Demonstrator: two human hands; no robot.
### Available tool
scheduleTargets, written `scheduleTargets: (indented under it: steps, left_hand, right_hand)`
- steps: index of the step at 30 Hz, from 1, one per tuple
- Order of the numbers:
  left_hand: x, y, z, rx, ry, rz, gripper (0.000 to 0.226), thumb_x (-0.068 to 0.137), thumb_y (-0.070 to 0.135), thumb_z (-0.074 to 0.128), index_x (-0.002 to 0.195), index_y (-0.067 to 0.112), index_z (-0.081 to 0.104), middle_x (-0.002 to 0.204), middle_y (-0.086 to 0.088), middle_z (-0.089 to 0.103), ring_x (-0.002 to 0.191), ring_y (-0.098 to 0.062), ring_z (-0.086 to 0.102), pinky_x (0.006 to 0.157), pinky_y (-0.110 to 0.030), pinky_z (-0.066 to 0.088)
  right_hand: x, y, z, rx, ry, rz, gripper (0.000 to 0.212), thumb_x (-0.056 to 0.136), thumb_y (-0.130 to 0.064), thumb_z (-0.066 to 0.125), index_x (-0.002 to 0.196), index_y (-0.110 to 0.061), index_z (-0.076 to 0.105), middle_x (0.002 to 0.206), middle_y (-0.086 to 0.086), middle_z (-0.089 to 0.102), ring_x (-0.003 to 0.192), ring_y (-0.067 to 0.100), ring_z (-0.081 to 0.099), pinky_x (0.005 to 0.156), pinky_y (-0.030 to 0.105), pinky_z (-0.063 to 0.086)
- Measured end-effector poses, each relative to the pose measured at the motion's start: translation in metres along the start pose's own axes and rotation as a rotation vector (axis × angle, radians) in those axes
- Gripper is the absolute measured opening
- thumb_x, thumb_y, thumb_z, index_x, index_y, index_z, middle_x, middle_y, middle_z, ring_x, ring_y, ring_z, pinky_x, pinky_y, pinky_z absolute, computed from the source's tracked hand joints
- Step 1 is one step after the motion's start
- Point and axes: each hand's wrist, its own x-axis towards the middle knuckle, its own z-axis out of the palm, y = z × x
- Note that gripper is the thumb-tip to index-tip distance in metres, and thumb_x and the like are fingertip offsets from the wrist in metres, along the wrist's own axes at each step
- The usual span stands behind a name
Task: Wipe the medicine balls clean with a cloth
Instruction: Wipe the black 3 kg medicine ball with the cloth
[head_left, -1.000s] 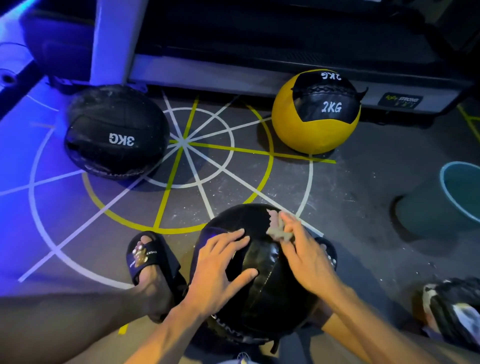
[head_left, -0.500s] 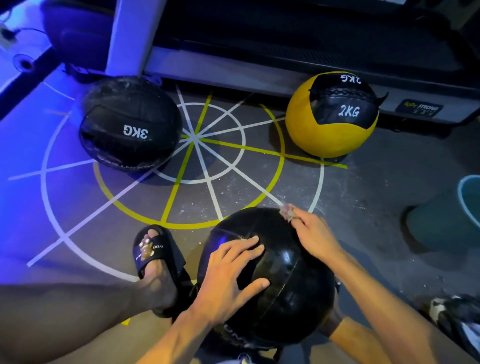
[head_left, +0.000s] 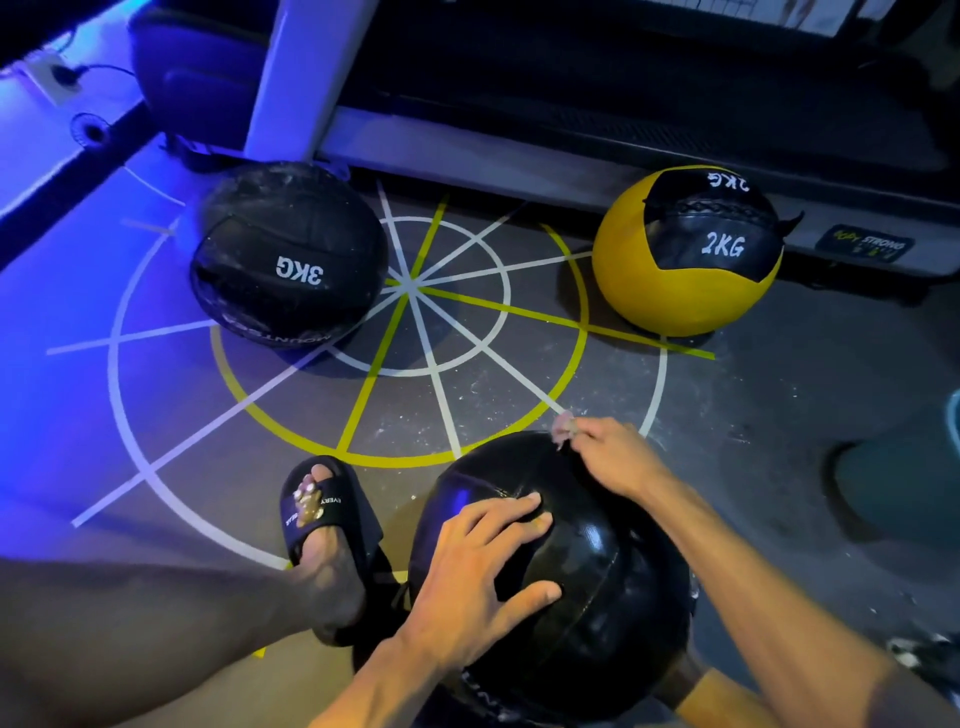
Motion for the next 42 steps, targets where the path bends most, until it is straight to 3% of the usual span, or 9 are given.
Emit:
scheduleTargets:
  steps: [6, 9, 13, 18, 21, 25, 31, 36, 42]
  left_hand:
    - [0.003, -0.003, -0.002, 0.038, 0.000, 0.003, 0.055, 0.093, 0.067, 0.063, 0.140, 0.038, 0.057, 0.152, 0.028, 0.041, 0.142, -0.003, 0.035, 0.117, -0.032, 0.029]
    - [0.003, 0.001, -0.003, 0.024, -0.010, 0.010, 0.059, 0.093, 0.066, 0.063, 0.144, 0.037, 0.055, 0.157, 0.029, 0.036, 0.144, -0.005, 0.036, 0.117, -0.029, 0.028]
    - [0.006, 0.003, -0.004, 0.032, -0.013, 0.005, 0.059, 0.093, 0.068, 0.062, 0.142, 0.036, 0.057, 0.156, 0.028, 0.038, 0.143, -0.004, 0.036, 0.117, -0.028, 0.027]
    - [0.004, 0.003, -0.004, 0.062, -0.042, 0.013, 0.057, 0.094, 0.068, 0.060, 0.140, 0.036, 0.058, 0.150, 0.026, 0.045, 0.139, -0.002, 0.036, 0.115, -0.035, 0.032]
    - [0.005, 0.005, -0.008, 0.019, -0.098, 0.048, 0.054, 0.098, 0.062, 0.058, 0.146, 0.037, 0.054, 0.160, 0.028, 0.033, 0.146, -0.002, 0.033, 0.118, -0.035, 0.031]
    - [0.004, -0.004, -0.015, 0.062, -0.062, 0.037, 0.052, 0.100, 0.060, 0.055, 0.147, 0.037, 0.052, 0.162, 0.026, 0.030, 0.149, -0.003, 0.029, 0.119, -0.038, 0.031]
    - [-0.001, -0.008, -0.006, 0.033, -0.071, 0.003, 0.055, 0.103, 0.060, 0.051, 0.153, 0.037, 0.046, 0.165, 0.024, 0.026, 0.155, -0.002, 0.018, 0.124, -0.035, 0.029]
    - [0.000, -0.008, -0.002, 0.013, -0.054, 0.005, 0.055, 0.103, 0.058, 0.053, 0.152, 0.035, 0.048, 0.164, 0.017, 0.032, 0.155, -0.004, 0.020, 0.125, -0.034, 0.026]
    - [0.003, -0.017, -0.002, -0.046, -0.058, -0.019, 0.055, 0.103, 0.055, 0.053, 0.154, 0.036, 0.045, 0.166, 0.022, 0.024, 0.156, -0.004, 0.016, 0.126, -0.038, 0.024]
  right_hand:
    - [-0.023, -0.063, 0.016, -0.178, -0.314, -0.477, 0.039, 0.100, -0.017, 0.044, 0.126, -0.033, 0.069, 0.143, -0.013, 0.058, 0.120, -0.010, 0.052, 0.107, 0.028, 0.040]
    - [0.008, -0.040, 0.000, -0.140, -0.217, -0.275, 0.031, 0.103, -0.017, 0.045, 0.104, -0.028, 0.073, 0.126, -0.007, 0.068, 0.070, -0.016, 0.055, 0.081, 0.020, 0.040]
    - [0.025, -0.050, 0.009, -0.207, -0.181, -0.194, 0.028, 0.099, -0.020, 0.051, 0.096, -0.031, 0.077, 0.117, -0.008, 0.074, 0.102, 0.009, 0.065, 0.098, 0.027, 0.045]
    - [-0.008, -0.084, 0.024, -0.170, -0.377, -0.397, 0.045, 0.089, -0.028, 0.038, 0.115, -0.038, 0.073, 0.125, -0.010, 0.070, 0.110, 0.006, 0.064, 0.101, 0.028, 0.048]
    - [0.005, -0.055, 0.001, -0.063, -0.232, -0.180, 0.035, 0.099, -0.016, 0.046, 0.104, -0.031, 0.077, 0.084, -0.025, 0.071, 0.072, -0.012, 0.060, 0.069, 0.009, 0.042]
    - [-0.006, -0.024, -0.006, 0.039, -0.190, -0.083, 0.036, 0.097, -0.012, 0.050, 0.070, -0.032, 0.064, 0.059, -0.002, 0.054, 0.052, 0.016, 0.052, 0.051, 0.028, 0.035]
    - [0.004, 0.011, -0.015, 0.018, -0.090, 0.069, 0.031, 0.100, -0.020, 0.049, 0.097, -0.037, 0.074, 0.083, -0.005, 0.074, 0.061, 0.010, 0.062, 0.060, 0.023, 0.046]
    - [-0.008, -0.058, 0.009, -0.207, -0.314, -0.339, 0.040, 0.099, -0.012, 0.049, 0.119, -0.038, 0.072, 0.136, -0.016, 0.063, 0.125, 0.006, 0.055, 0.106, 0.026, 0.038]
    - [0.028, -0.045, -0.007, -0.261, -0.262, -0.095, 0.035, 0.101, -0.015, 0.047, 0.106, -0.037, 0.074, 0.110, -0.013, 0.073, 0.084, 0.015, 0.069, 0.083, 0.020, 0.049]
